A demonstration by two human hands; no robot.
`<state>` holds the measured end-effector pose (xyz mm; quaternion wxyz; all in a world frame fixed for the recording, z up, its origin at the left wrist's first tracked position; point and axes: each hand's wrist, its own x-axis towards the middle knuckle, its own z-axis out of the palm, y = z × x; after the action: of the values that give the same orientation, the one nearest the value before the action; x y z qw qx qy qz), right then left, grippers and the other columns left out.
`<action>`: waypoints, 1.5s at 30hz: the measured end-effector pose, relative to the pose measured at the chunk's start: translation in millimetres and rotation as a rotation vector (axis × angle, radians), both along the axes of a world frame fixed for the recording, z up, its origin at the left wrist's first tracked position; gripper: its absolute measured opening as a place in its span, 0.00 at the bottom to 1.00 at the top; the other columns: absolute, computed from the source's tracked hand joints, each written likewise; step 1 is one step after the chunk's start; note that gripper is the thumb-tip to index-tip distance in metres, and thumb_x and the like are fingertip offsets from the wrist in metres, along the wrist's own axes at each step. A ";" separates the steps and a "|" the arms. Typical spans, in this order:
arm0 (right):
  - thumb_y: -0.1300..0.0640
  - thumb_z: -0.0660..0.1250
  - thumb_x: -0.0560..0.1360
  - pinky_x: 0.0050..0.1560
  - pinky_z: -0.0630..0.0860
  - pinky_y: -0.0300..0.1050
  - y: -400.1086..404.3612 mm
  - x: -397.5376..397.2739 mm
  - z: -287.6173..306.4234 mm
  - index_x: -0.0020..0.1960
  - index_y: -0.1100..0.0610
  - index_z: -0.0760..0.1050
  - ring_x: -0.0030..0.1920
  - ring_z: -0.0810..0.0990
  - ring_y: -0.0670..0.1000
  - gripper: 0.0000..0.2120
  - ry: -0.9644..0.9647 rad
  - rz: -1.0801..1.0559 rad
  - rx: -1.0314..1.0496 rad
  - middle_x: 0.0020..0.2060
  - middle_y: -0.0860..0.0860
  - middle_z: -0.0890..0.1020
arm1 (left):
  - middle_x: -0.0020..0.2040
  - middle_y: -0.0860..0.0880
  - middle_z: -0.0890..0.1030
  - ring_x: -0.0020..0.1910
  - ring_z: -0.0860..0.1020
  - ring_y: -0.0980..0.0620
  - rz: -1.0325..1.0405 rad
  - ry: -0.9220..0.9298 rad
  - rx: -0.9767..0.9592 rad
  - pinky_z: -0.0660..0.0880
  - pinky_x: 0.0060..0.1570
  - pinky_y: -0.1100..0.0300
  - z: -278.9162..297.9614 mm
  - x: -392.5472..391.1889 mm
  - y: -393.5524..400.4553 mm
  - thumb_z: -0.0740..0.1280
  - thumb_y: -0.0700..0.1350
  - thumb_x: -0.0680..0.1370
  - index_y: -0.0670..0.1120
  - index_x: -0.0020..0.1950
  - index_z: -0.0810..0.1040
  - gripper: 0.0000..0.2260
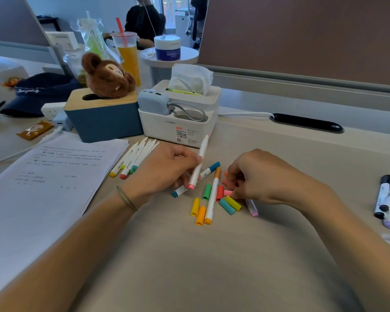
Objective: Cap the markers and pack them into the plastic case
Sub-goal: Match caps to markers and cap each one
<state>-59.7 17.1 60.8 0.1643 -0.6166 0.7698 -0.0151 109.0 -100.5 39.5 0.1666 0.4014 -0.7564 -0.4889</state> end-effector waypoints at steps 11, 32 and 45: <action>0.46 0.72 0.77 0.50 0.79 0.46 0.2 -15.3 -0.1 0.50 0.46 0.82 0.45 0.80 0.45 0.05 -0.081 0.019 -0.144 0.42 0.44 0.83 | 0.41 0.50 0.86 0.34 0.82 0.53 -0.036 0.006 0.038 0.76 0.33 0.62 -0.8 0.2 1.2 0.67 0.50 0.80 0.52 0.50 0.82 0.05; 0.62 0.72 0.77 0.40 0.83 0.41 -0.8 -18.3 -1.4 0.52 0.63 0.80 0.37 0.87 0.51 0.05 -0.993 -0.522 -0.678 0.38 0.54 0.88 | 0.38 0.46 0.85 0.31 0.78 0.56 -0.248 0.015 0.002 0.77 0.34 0.63 1.5 -0.7 12.7 0.71 0.47 0.78 0.49 0.50 0.82 0.04; 0.58 0.76 0.75 0.45 0.85 0.49 -3.1 1.2 -7.7 0.56 0.53 0.75 0.37 0.87 0.50 0.14 -0.778 -0.380 -0.663 0.36 0.50 0.88 | 0.38 0.49 0.86 0.35 0.84 0.52 -0.164 0.106 -0.078 0.81 0.36 0.61 -5.8 -2.5 14.0 0.74 0.49 0.75 0.49 0.49 0.82 0.07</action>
<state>-58.5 14.0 53.0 0.2282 -0.4343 0.7039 -0.5137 106.5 -86.6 33.8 0.1815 0.3050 -0.7953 -0.4915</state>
